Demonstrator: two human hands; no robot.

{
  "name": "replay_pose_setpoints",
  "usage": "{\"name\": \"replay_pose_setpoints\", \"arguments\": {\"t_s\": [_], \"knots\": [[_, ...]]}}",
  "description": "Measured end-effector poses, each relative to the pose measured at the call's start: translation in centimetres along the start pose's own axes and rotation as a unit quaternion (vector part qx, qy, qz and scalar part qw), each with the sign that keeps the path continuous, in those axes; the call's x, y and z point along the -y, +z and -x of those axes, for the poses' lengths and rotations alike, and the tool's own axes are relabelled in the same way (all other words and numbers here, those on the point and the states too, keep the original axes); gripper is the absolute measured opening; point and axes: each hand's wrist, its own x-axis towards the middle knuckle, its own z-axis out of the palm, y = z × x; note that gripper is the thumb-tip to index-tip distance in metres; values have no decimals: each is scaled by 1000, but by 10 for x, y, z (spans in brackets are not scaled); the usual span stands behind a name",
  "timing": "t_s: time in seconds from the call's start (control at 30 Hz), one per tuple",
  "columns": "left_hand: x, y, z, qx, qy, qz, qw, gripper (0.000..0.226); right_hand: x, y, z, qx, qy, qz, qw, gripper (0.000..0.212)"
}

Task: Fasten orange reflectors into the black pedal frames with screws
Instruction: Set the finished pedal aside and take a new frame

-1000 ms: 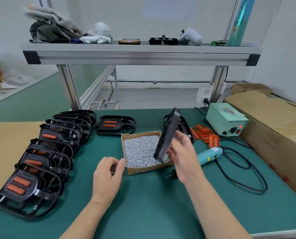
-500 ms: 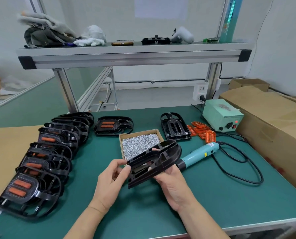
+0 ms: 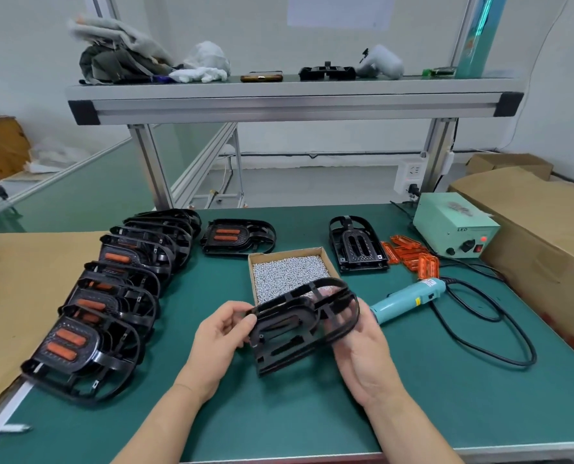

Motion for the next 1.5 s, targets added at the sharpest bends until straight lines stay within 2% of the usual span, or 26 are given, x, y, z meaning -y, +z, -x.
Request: {"name": "replay_pose_setpoints", "arguments": {"t_s": [0.1, 0.17, 0.3, 0.5, 0.67, 0.8, 0.93, 1.03, 1.13, 1.23, 1.3, 1.4, 1.5], "knots": [[-3, -2, 0, 19, -11, 17, 1000, 13, -2, -4, -3, -149, -135, 103, 974, 34], [-4, -4, 0, 29, -20, 5, 999, 14, -1, -7, -4, -187, -182, 119, 958, 34], [-2, -3, 3, 50, -6, -61, 997, 15, 1, -8, -5, -212, -175, 138, 952, 29], [-3, 1, 4, 11, 73, -242, 968, 25, 1, -9, -7, -235, -155, 164, 945, 33], [-2, 7, 7, -10, 77, -290, 954, 26, -3, -12, -7, -226, -164, 210, 937, 35], [0, 7, 7, 18, 89, -336, 937, 19, 7, -17, -11, -190, -181, 297, 918, 32], [2, 7, 3, 6, 96, -355, 930, 16, 40, -34, -31, -188, -189, 437, 859, 30], [4, 6, 2, 8, 98, -354, 930, 19, 66, -50, -52, -217, -173, 516, 810, 26], [5, 8, 1, 0, 101, -351, 931, 20, 88, -68, -80, -258, -143, 619, 728, 22], [6, 9, 1, -11, 92, -349, 932, 23, 108, -87, -108, -293, -66, 724, 621, 39], [6, 9, 2, -13, 77, -339, 938, 24, 116, -97, -124, -296, -13, 764, 573, 50], [6, 10, 1, -20, 63, -329, 942, 24, 121, -109, -142, -286, 51, 792, 537, 59], [6, 11, 1, -22, 67, -336, 939, 22, 123, -116, -150, -271, 94, 797, 532, 65]]}}
